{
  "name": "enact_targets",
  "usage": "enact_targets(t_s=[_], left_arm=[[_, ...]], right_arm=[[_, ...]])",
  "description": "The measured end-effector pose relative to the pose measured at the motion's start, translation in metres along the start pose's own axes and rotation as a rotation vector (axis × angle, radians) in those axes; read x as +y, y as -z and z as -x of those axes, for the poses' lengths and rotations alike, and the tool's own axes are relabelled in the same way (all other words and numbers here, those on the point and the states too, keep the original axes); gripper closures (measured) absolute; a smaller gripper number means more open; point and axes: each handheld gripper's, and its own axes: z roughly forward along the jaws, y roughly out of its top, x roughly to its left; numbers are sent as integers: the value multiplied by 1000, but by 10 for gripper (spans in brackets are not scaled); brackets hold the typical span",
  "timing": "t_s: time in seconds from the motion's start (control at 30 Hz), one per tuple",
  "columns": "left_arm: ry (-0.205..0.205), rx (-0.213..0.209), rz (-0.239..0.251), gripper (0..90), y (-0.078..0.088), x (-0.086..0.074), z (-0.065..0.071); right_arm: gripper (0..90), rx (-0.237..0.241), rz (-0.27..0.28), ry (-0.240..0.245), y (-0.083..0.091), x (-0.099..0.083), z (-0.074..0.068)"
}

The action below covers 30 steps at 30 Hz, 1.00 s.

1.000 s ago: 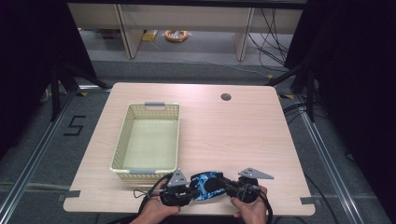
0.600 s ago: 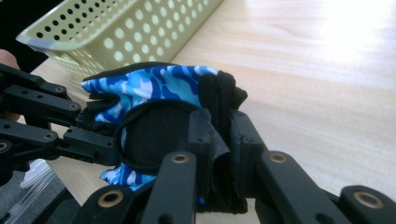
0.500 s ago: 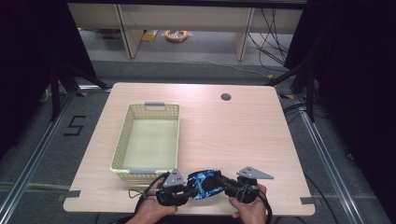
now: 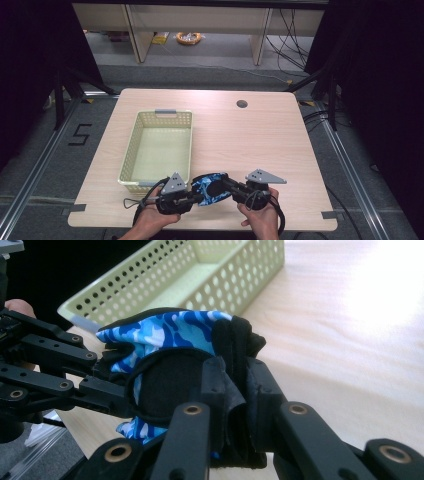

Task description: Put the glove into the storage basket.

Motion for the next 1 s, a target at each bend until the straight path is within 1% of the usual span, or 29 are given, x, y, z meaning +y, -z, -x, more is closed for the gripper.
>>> enact_targets(t_s=[0.03, 0.07, 0.1, 0.13, 0.2, 0.23, 0.27, 0.3, 0.33, 0.37, 0.4, 0.43, 0.47, 0.5, 0.53, 0.57, 0.6, 0.63, 0.67, 0.7, 0.73, 0.77, 0.8, 0.83, 0.87, 0.9, 0.93, 0.97, 1.0], left_arm=[[0, -1, -4, 791, 3, 2, -2], [4, 5, -4, 790, 9, 6, -5], [4, 5, -4, 789, 9, 6, -5], [3, 20, 5, 789, 16, 10, -7], [-2, 19, 11, 789, 19, 11, -8], [-2, 25, 9, 789, 22, 13, -10], [-1, 31, 14, 789, 29, 17, -13], [-1, 31, 14, 789, 29, 17, -13], [4, 39, 20, 789, 33, 19, -15], [3, 37, 24, 789, 36, 20, -17], [16, 47, 31, 789, 43, 24, -20], [16, 47, 31, 789, 43, 24, -20], [22, 52, 40, 789, 49, 27, -24], [22, 52, 40, 789, 49, 27, -24], [29, 57, 52, 789, 55, 31, -27], [29, 57, 52, 789, 55, 31, -27], [38, 54, 52, 789, 62, 34, -30], [38, 54, 52, 789, 62, 34, -30], [40, 57, 69, 789, 68, 37, -32], [40, 57, 69, 789, 68, 37, -32], [41, 65, 74, 789, 74, 39, -33], [41, 65, 74, 789, 74, 39, -33], [41, 72, 74, 789, 77, 41, -34], [45, 67, 82, 789, 78, 41, -36], [55, 81, 76, 789, 83, 42, -40], [55, 81, 76, 789, 83, 42, -40], [69, 77, 75, 789, 85, 40, -45], [79, 79, 77, 789, 86, 40, -48], [83, 85, 65, 789, 88, 39, -50]], right_arm=[[808, 5, 13, 40, -2, 4, 1], [808, 9, 19, 41, -4, 9, -4], [808, 9, 19, 41, -4, 9, -4], [808, 22, 28, 49, -5, 16, -7], [808, 24, 36, 56, -6, 18, -9], [808, 33, 42, 63, -8, 24, -13], [808, 32, 36, 38, -9, 26, -17], [808, 32, 36, 38, -9, 26, -17], [808, 39, 46, 52, -10, 29, -18], [808, 46, 59, 68, -13, 36, -21], [809, 51, 67, 86, -15, 39, -23], [809, 51, 67, 86, -15, 39, -23], [809, 63, 72, 94, -18, 46, -27], [809, 63, 72, 94, -18, 46, -27], [809, 74, 75, 103, -20, 53, -31], [809, 74, 75, 103, -20, 53, -31], [810, 76, 78, 114, -21, 61, -37], [810, 76, 78, 114, -21, 61, -37], [810, 86, 81, 120, -22, 68, -41], [810, 86, 81, 120, -22, 68, -41], [810, 102, 68, 132, -22, 76, -45], [810, 102, 68, 132, -22, 76, -45], [810, 98, 77, 159, -23, 79, -46], [810, 105, 67, 154, -26, 84, -50], [810, 104, 70, 160, -29, 86, -51], [810, 104, 70, 160, -29, 86, -51], [810, 109, 75, 178, -32, 88, -51], [810, 113, 57, 146, -37, 89, -54], [810, 118, 48, 142, -41, 90, -55]])
